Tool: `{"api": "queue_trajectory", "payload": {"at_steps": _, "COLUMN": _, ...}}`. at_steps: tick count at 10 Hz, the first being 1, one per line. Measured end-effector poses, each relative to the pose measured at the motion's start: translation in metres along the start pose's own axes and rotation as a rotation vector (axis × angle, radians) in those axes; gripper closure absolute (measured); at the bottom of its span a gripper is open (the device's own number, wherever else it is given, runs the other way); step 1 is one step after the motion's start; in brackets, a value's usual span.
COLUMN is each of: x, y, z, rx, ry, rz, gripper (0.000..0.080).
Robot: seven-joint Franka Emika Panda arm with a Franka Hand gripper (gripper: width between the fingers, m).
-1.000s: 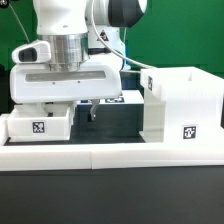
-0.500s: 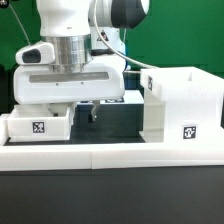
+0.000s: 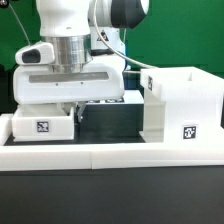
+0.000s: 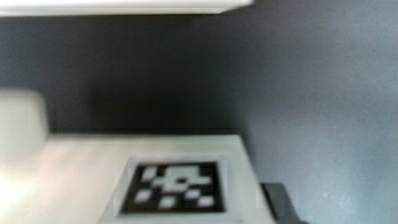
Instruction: Assemble drawer
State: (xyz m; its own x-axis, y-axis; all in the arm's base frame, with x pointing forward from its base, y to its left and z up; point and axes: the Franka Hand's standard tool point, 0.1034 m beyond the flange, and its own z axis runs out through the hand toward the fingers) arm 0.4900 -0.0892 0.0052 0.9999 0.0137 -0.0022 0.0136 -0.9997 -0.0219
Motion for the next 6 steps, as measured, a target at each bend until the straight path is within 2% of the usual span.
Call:
{"api": "queue_trajectory", "payload": {"at_steps": 1, "x": 0.0, "y": 0.0, "z": 0.0, "rx": 0.0, "ry": 0.0, "rz": 0.0, "gripper": 0.0759}}
{"api": "queue_trajectory", "payload": {"at_steps": 6, "x": 0.0, "y": 0.0, "z": 0.0, "rx": 0.0, "ry": 0.0, "rz": 0.0, "gripper": 0.0759}}
